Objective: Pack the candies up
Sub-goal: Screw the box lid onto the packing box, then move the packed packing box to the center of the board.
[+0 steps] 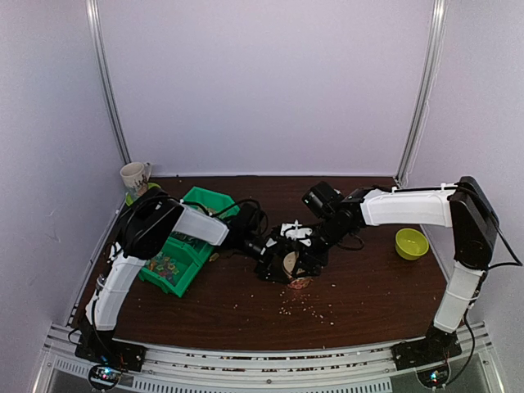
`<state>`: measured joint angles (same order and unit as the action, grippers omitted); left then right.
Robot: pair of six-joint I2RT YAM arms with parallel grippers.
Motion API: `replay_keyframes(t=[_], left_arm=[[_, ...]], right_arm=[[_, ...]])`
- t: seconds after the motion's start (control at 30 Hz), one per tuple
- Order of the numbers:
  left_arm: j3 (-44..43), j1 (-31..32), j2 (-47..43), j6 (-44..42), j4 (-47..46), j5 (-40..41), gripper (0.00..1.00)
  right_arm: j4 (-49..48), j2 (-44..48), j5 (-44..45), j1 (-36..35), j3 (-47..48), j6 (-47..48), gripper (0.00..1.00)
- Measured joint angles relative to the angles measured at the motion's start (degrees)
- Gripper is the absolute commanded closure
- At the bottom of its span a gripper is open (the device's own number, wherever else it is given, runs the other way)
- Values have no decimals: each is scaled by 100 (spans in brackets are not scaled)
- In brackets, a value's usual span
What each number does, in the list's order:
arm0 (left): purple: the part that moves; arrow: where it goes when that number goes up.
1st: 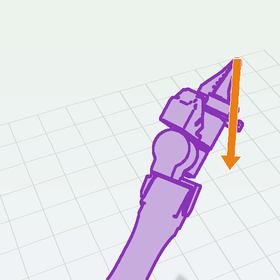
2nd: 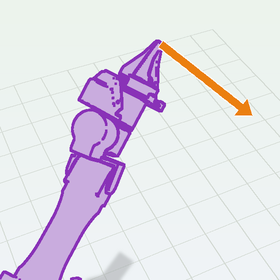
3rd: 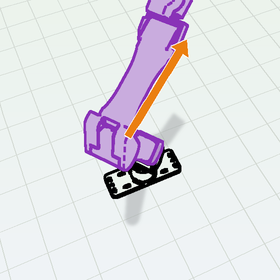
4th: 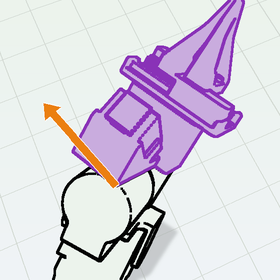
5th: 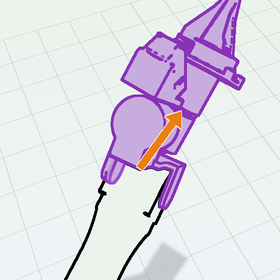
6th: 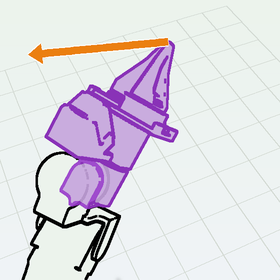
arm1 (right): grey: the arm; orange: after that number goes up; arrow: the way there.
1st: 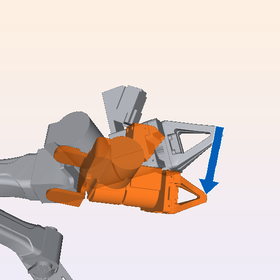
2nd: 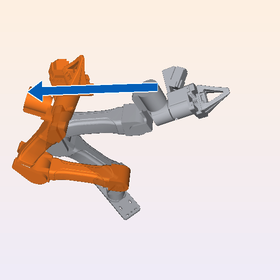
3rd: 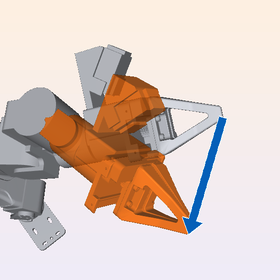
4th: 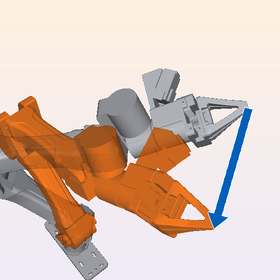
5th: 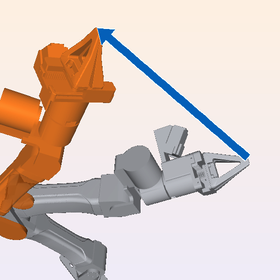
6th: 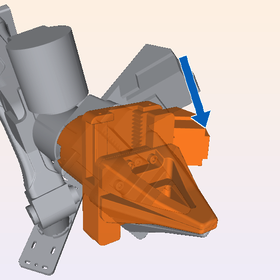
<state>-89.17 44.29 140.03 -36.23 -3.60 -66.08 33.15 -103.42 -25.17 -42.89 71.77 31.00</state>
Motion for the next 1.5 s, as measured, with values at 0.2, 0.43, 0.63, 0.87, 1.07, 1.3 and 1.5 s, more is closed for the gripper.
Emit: replay_keyframes(t=[0.2,0.43,0.63,0.87,1.07,1.3,1.5], left_arm=[[94,0,-15,155,-227,4,37],[256,7,-61,426,-560,72,37],[450,13,-133,723,-857,188,37],[546,11,-188,1069,-946,358,38],[605,-11,-258,1443,-1027,942,38],[629,-4,-273,1624,-1266,1681,31],[927,68,-376,1788,-1735,2059,2]], right_arm=[[-24,15,136,-28,-11,-118,16],[-280,146,245,-48,-212,-481,16],[-334,162,358,-66,-240,-754,16],[-396,192,546,-92,-278,-1143,15],[-470,205,931,-79,-282,-1897,15],[-688,214,1438,28,-282,-2531,14],[-761,181,1484,11,-282,-2656,13]])
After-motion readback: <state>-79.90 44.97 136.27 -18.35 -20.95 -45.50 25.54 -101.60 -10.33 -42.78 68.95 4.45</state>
